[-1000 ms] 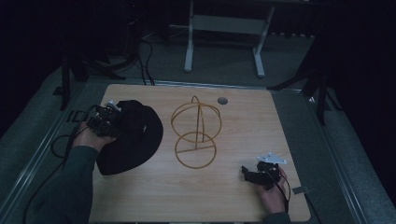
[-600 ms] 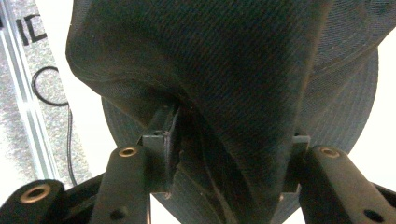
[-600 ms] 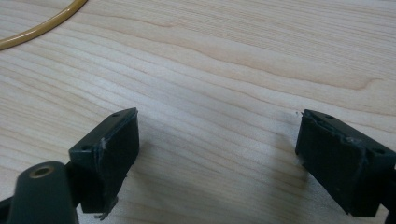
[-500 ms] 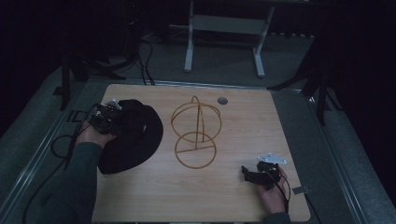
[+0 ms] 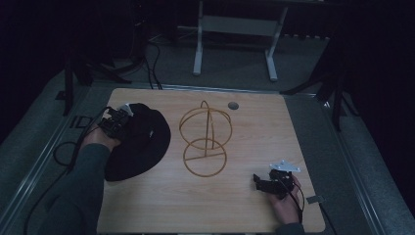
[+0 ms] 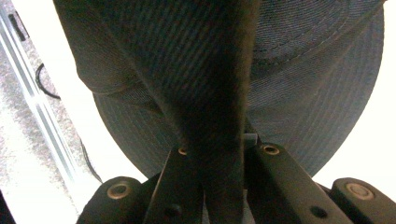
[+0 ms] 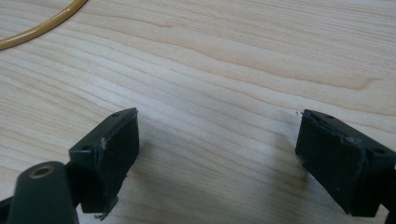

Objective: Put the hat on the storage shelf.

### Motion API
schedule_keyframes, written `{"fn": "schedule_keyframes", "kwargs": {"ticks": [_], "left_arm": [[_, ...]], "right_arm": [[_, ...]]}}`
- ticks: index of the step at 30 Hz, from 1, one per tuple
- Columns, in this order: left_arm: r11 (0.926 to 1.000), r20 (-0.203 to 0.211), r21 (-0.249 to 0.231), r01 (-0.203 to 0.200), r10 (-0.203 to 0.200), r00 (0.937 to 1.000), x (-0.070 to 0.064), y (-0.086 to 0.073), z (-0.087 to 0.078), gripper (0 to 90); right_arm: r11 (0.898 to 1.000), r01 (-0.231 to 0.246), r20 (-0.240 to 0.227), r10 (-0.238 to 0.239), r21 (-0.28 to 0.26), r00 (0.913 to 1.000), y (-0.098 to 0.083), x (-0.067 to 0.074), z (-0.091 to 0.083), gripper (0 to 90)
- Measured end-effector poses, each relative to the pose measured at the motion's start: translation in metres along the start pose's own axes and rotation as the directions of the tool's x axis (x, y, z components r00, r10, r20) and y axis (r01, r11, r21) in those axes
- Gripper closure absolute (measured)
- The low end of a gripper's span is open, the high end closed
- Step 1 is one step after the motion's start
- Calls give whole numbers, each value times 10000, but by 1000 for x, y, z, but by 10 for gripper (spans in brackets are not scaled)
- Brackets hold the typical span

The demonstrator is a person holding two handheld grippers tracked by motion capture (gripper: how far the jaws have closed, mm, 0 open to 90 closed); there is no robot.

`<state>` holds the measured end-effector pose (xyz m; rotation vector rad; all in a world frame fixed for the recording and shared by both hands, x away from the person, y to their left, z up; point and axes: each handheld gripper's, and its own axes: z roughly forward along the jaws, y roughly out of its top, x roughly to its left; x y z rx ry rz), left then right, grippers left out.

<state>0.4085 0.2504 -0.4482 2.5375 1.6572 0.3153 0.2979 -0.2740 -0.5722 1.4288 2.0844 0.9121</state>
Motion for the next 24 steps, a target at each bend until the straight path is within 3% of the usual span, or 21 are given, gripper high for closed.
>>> {"fn": "schedule_keyframes", "kwargs": {"ticks": [10, 24], "left_arm": [[9994, 437, -322, -139, 153, 9989, 6, -4, -9, 875], [9968, 708, -580, -547, 588, 9958, 7, -6, -25, 877]], "right_arm": [[10000, 2, -1, -2, -2, 10000, 0, 0, 0, 133], [10000, 0, -1, 0, -1, 10000, 0, 0, 0, 133]]}}
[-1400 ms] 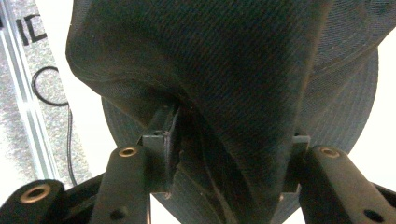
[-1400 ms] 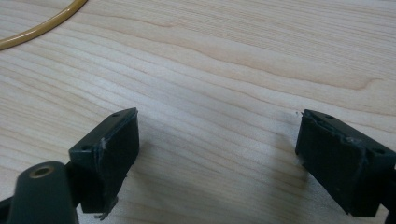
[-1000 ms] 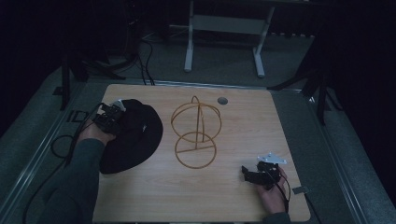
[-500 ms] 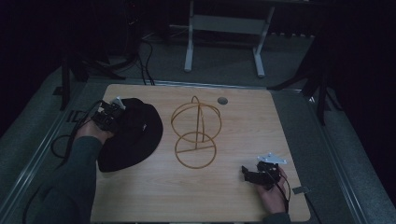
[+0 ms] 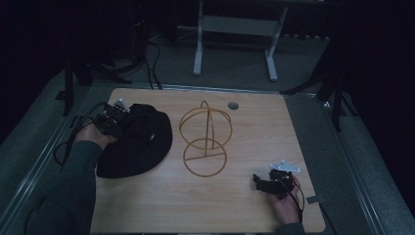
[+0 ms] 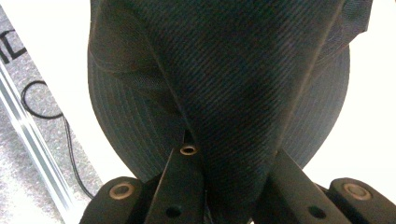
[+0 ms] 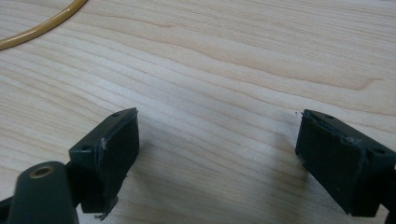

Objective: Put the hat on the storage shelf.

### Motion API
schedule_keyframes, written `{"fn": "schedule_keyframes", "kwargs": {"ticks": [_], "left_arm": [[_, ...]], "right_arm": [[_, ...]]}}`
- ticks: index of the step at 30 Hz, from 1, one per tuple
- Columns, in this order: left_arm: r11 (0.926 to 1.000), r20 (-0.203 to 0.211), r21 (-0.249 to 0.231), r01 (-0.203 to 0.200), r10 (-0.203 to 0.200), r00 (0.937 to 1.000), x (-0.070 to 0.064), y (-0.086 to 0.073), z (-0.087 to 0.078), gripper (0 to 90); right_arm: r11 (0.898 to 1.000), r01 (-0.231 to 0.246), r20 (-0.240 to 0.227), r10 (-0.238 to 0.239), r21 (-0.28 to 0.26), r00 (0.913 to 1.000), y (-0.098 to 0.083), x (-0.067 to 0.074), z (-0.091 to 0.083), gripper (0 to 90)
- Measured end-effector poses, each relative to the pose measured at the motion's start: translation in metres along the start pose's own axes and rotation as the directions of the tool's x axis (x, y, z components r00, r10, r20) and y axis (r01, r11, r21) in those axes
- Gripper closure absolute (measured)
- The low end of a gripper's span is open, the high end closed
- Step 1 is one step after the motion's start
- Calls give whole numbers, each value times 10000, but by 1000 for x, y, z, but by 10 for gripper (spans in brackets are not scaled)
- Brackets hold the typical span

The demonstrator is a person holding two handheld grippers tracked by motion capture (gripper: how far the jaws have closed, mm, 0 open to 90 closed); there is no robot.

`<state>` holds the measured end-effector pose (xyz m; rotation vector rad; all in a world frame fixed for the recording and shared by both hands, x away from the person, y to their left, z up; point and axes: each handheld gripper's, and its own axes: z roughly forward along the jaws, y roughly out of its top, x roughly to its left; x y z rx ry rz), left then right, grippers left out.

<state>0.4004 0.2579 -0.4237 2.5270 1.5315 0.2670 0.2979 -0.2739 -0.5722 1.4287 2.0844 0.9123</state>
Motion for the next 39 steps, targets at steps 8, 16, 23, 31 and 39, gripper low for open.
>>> {"fn": "schedule_keyframes", "kwargs": {"ticks": [8, 16, 23, 31, 39], "left_arm": [[9997, 94, -243, -76, 78, 9999, 1, 0, -10, 878], [9988, 44, -484, -109, 111, 9999, 3, 0, -20, 877], [9978, 53, -661, -46, 50, 10000, 5, 0, -30, 877], [9964, 26, -842, -56, 59, 10000, 7, 3, -40, 877], [9931, 146, -1161, -163, 181, 9997, 8, 5, -51, 877]], "right_arm": [[10000, 0, -1, 0, -1, 10000, 0, 0, 0, 134], [10000, 0, 0, 0, 1, 10000, 0, 0, 0, 133], [10000, -1, 0, 1, 1, 10000, 0, 0, 0, 134], [10000, 3, 1, -3, 0, 10000, 0, 0, 0, 133], [10000, 6, 1, -6, 1, 10000, 0, 0, 0, 133]]}}
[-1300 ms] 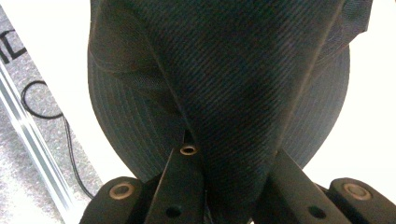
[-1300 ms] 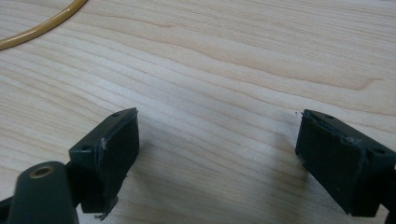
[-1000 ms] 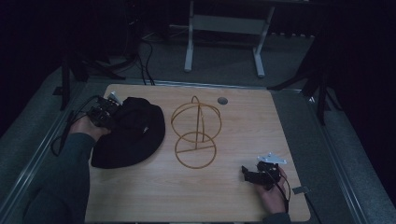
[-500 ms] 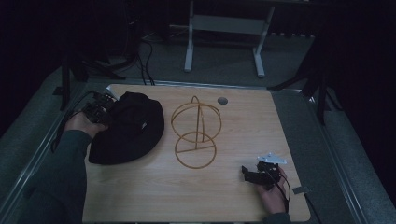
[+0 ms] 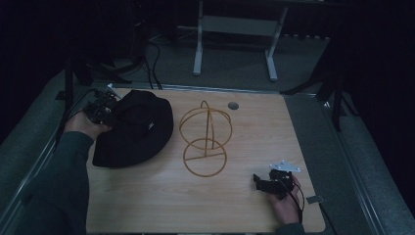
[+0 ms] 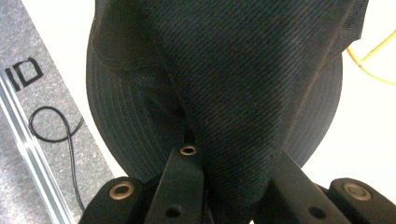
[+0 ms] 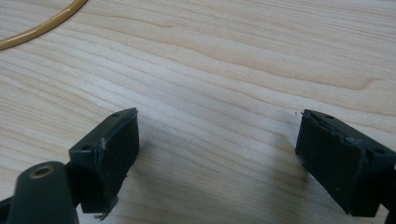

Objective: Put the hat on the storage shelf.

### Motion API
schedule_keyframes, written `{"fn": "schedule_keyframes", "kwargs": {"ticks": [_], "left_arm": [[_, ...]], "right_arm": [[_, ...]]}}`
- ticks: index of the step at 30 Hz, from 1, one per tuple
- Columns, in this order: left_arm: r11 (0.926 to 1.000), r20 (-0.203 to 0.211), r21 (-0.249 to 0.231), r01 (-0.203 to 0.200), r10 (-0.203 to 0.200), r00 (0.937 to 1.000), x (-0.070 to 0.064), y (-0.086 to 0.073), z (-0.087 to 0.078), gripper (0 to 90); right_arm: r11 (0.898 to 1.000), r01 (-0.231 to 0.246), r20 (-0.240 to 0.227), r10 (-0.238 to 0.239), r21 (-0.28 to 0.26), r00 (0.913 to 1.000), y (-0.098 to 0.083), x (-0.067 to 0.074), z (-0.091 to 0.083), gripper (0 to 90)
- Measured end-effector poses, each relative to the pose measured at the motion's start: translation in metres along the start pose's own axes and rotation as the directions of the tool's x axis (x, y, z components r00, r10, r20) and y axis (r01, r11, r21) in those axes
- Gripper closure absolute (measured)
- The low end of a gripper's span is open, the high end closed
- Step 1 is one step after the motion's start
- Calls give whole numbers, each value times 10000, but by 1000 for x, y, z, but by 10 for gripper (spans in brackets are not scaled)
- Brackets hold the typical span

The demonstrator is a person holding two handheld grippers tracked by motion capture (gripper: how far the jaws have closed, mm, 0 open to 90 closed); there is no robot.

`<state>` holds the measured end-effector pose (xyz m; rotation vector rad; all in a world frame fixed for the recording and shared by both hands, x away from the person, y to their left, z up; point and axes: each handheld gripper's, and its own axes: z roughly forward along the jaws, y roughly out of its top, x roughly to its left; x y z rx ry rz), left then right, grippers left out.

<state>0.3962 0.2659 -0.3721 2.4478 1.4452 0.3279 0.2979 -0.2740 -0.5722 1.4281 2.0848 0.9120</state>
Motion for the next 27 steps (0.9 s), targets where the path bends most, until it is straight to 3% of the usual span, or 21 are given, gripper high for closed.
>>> {"fn": "schedule_keyframes", "kwargs": {"ticks": [27], "left_arm": [[9991, -14, -375, -209, 208, 9998, -1, 10, -18, 876]], "right_arm": [[10000, -8, 0, 8, -1, 10000, 0, 0, 0, 133]]}}
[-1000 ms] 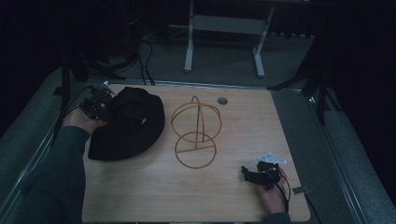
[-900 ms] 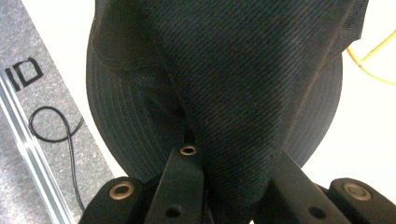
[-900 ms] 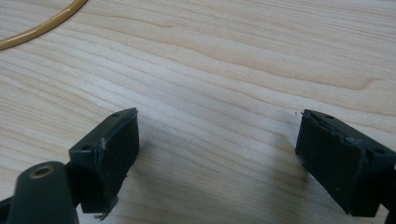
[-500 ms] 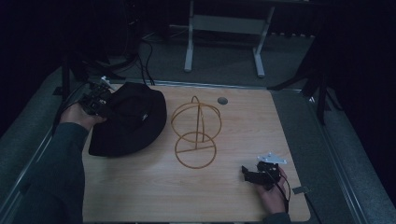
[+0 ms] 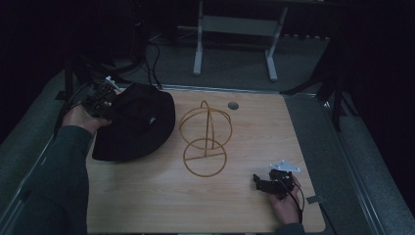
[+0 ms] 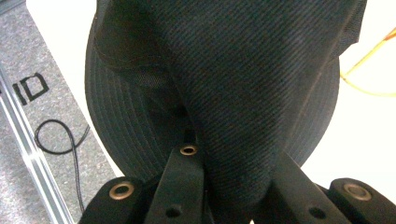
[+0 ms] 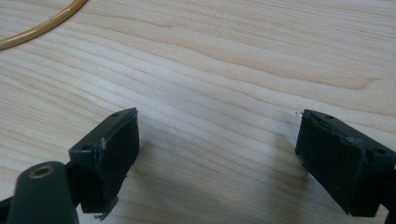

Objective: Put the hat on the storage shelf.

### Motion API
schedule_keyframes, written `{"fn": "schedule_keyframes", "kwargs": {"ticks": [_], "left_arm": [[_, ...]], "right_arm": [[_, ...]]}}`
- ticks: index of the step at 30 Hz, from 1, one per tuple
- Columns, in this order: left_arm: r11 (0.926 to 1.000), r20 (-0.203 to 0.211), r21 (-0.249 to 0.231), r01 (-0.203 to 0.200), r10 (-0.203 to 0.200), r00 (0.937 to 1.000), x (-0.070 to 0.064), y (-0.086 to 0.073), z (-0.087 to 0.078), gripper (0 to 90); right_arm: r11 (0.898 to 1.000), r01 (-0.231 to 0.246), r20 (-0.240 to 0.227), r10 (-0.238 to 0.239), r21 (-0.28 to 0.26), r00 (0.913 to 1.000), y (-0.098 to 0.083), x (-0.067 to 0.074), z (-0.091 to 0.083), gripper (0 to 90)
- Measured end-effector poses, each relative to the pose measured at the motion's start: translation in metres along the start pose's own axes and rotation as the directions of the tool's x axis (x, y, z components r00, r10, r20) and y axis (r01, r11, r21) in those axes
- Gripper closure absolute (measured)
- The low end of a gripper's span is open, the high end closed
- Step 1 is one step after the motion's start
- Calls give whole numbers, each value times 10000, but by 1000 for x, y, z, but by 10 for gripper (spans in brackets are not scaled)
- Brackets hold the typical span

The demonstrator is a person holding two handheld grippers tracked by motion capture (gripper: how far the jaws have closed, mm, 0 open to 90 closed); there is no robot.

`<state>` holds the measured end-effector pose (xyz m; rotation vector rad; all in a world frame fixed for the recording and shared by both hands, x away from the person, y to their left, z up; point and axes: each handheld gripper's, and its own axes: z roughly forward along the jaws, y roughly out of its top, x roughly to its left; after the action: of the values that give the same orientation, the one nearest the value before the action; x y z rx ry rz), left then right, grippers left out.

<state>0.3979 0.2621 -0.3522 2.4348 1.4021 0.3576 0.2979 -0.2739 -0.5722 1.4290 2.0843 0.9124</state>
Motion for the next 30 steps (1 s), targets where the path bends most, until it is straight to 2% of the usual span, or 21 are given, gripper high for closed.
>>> {"fn": "schedule_keyframes", "kwargs": {"ticks": [15, 30], "left_arm": [[9993, 79, -371, 43, -40, 10000, 2, 0, -12, 876], [9980, 109, -620, -91, 98, 9999, 2, 4, -25, 876]], "right_arm": [[10000, -1, 3, 1, -14, 10000, 0, 0, 0, 133], [10000, -20, 1, 20, -9, 10000, 0, 0, 0, 133]]}}
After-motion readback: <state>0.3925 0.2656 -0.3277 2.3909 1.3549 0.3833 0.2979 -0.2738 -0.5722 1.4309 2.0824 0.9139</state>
